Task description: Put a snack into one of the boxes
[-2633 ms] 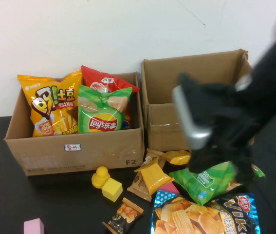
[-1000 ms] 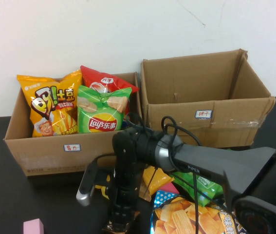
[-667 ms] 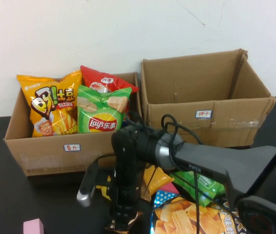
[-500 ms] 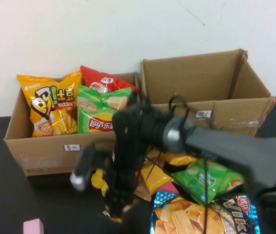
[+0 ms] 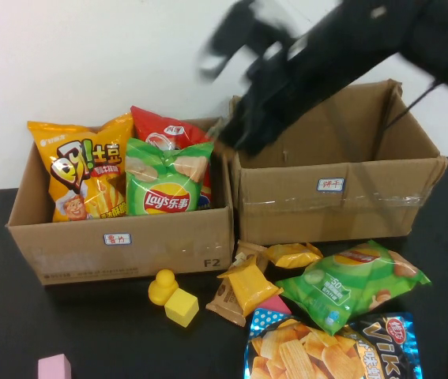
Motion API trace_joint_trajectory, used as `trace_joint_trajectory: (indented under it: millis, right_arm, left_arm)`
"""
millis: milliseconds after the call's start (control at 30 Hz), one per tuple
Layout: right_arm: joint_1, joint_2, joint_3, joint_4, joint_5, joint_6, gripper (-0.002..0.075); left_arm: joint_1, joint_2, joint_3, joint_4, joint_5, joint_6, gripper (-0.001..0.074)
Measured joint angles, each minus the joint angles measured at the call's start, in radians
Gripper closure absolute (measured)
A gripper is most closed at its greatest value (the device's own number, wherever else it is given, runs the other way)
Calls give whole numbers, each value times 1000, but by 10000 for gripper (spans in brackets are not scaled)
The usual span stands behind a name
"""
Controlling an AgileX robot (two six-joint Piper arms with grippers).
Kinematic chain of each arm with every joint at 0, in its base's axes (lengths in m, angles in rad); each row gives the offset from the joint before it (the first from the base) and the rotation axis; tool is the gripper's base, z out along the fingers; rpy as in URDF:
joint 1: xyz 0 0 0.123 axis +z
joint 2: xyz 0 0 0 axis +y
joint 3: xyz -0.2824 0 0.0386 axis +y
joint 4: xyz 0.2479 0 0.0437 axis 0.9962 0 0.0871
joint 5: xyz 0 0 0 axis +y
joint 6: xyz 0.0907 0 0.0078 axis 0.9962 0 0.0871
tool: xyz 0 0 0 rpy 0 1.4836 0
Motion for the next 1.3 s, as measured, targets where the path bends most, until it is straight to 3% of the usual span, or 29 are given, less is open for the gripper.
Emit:
trace_joint_trajectory:
  millis: [233, 300, 433, 533, 567, 633, 733, 800, 900, 1067, 1300]
  right_arm:
    - [-233, 105, 0, 290, -183, -73, 469]
    - [-276, 154, 0, 390, -194, -119, 403]
    - [-330, 224, 2, 572, -208, -171, 187]
    - [-359, 232, 2, 634, -193, -176, 139]
    - [-368, 230, 2, 644, -182, -176, 146]
    - [-399, 201, 2, 651, -103, -179, 275]
    - [-432, 148, 2, 656, 0, -201, 555]
    - [-459, 91, 2, 678, 74, -239, 652]
    - [-496, -13, 2, 699, 168, -279, 701]
    - [-525, -244, 29, 667, 258, -327, 718]
    - [-525, -704, 346, 614, 143, -386, 718]
  left_arm:
    - [0, 0, 0, 0, -2, 0, 736]
    - [0, 0, 0, 0, -2, 5, 736]
    - [0, 0, 0, 0, -3, 5, 737]
    - [0, 0, 0, 0, -4, 5, 737]
    - [0, 0, 0, 0, -4, 5, 737]
    - [0, 0, 0, 0, -5, 5, 737]
    - [0, 0, 0, 0, -5, 5, 737]
    - [0, 0, 0, 0, -6, 5, 737]
    - [0, 0, 0, 0, -6, 5, 737]
    - [0, 0, 0, 0, -11, 3, 737]
    - [0, 0, 0, 0, -26, 0, 737]
